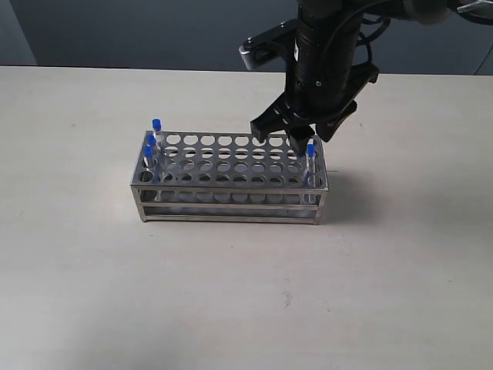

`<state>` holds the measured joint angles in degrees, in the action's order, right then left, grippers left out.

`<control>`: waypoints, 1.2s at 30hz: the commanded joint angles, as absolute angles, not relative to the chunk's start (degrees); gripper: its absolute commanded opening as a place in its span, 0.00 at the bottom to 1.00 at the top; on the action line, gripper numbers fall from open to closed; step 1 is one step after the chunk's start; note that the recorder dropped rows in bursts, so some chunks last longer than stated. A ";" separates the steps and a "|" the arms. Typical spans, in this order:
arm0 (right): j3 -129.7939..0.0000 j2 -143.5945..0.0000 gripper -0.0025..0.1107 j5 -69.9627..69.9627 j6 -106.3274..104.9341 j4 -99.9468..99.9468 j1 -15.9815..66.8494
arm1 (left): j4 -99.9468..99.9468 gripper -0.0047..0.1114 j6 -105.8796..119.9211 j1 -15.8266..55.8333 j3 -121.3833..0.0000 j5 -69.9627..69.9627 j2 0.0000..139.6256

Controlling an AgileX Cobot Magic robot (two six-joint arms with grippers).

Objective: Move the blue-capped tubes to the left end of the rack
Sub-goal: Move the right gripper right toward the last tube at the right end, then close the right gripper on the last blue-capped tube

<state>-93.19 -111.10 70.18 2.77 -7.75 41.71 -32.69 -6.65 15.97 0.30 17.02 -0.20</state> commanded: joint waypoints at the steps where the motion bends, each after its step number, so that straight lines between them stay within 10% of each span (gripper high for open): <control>1: -92.08 -110.61 0.42 69.96 3.10 -8.27 40.58 | -32.01 0.05 -6.93 16.18 0.00 16.64 0.00; 15: -90.08 -112.08 0.15 65.41 3.13 -6.89 40.05 | -32.01 0.05 -6.93 16.18 0.00 16.64 0.00; 22: -90.08 -112.30 0.18 64.57 3.13 -5.75 40.05 | -32.01 0.05 -6.93 16.18 0.00 16.64 0.00; 29: -90.08 -112.41 0.45 63.26 3.23 -6.17 40.05 | -31.78 0.05 -6.93 16.18 0.00 16.77 0.00; 36: -90.08 -113.92 0.25 61.96 3.23 -7.12 40.05 | -31.78 0.05 -6.93 16.18 0.00 16.77 0.00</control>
